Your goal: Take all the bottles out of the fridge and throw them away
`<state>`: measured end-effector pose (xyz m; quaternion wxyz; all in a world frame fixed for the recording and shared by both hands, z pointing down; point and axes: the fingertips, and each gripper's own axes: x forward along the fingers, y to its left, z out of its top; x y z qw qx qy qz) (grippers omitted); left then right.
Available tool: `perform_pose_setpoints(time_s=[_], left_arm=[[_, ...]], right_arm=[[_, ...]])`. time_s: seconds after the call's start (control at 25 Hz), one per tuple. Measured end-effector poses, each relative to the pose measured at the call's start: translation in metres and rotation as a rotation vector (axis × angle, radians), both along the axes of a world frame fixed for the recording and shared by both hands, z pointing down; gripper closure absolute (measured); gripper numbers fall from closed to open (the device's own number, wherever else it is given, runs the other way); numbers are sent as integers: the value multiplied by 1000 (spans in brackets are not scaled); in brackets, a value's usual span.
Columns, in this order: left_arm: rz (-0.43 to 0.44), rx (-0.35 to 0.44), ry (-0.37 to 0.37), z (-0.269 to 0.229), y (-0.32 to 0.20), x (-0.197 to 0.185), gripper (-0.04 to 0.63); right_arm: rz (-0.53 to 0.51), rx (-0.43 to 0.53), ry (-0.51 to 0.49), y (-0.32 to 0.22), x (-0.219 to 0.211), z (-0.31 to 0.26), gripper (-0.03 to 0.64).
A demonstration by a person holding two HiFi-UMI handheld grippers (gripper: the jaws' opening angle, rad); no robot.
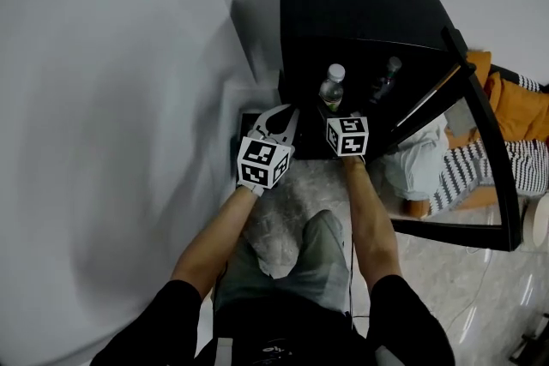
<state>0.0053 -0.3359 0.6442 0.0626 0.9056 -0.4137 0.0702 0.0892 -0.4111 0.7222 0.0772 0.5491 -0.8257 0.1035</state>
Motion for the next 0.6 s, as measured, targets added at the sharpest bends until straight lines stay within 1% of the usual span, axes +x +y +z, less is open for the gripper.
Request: perform_pose_setpoints(time_s=[0.16,0.28,0.44,0.6], left_arm=[[18,-45,-1,-36,17,7,594],[33,-76,1,-75,32,12,594],[62,-126,-16,-122,53,17,594],[96,-149,-28,-157,77,21,594]], right_arm=[[15,-38,6,36,10,-35,298],[23,-64,7,69,14,-75,298],[35,-86,13,112,18,-135,298],[42,-107,11,146,19,-179,298]])
